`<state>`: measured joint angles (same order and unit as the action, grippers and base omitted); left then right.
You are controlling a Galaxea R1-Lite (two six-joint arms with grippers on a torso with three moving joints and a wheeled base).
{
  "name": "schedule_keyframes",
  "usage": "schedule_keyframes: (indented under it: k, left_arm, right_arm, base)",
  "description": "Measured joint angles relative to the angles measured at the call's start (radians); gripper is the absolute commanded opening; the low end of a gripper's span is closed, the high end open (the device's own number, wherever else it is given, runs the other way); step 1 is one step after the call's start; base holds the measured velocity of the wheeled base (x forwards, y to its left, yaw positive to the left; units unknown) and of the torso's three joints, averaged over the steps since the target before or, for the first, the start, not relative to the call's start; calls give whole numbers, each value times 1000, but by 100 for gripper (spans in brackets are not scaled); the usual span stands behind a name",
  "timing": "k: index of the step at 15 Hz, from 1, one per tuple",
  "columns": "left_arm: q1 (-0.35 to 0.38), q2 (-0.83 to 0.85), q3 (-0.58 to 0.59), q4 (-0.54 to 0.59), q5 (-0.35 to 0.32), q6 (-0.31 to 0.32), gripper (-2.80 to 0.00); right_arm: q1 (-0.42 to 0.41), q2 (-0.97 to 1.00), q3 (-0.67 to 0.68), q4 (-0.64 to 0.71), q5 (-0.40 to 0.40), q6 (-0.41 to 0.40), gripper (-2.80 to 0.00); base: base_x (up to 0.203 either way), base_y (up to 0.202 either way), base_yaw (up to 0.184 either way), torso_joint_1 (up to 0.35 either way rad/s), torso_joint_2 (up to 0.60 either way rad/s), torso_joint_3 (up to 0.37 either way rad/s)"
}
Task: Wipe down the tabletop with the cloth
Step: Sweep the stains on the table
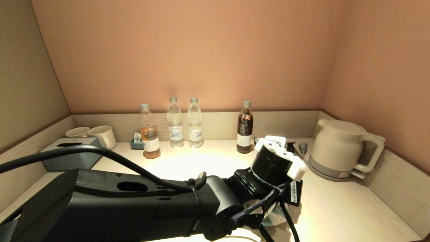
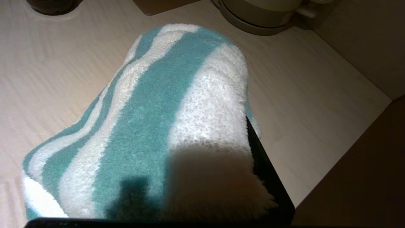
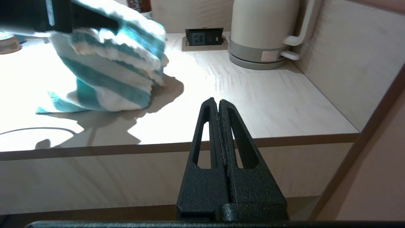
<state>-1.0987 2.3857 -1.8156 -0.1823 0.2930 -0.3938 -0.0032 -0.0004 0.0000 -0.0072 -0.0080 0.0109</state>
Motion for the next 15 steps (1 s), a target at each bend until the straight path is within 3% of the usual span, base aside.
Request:
schedule_keyframes:
  k: [2, 5, 9, 15]
  left_arm:
    - [7, 9, 7, 0, 8, -3, -280]
    - [109, 58, 38, 8, 47, -14, -280]
    - [166, 117, 60, 9, 49, -42, -280]
    - [184, 176, 38, 39, 54, -27, -280]
  right_arm:
    - [0, 0, 0, 0, -1, 0, -280]
    - [0, 0, 0, 0, -1, 0, -280]
    - [0, 0, 0, 0, 0, 0, -280]
    - [-1, 0, 0, 0, 0, 0, -280]
  base:
    - [0, 0, 0, 0, 0, 0]
    - [0, 0, 0, 0, 0, 0]
    - [0, 0, 0, 0, 0, 0]
    - [0, 0, 0, 0, 0, 0]
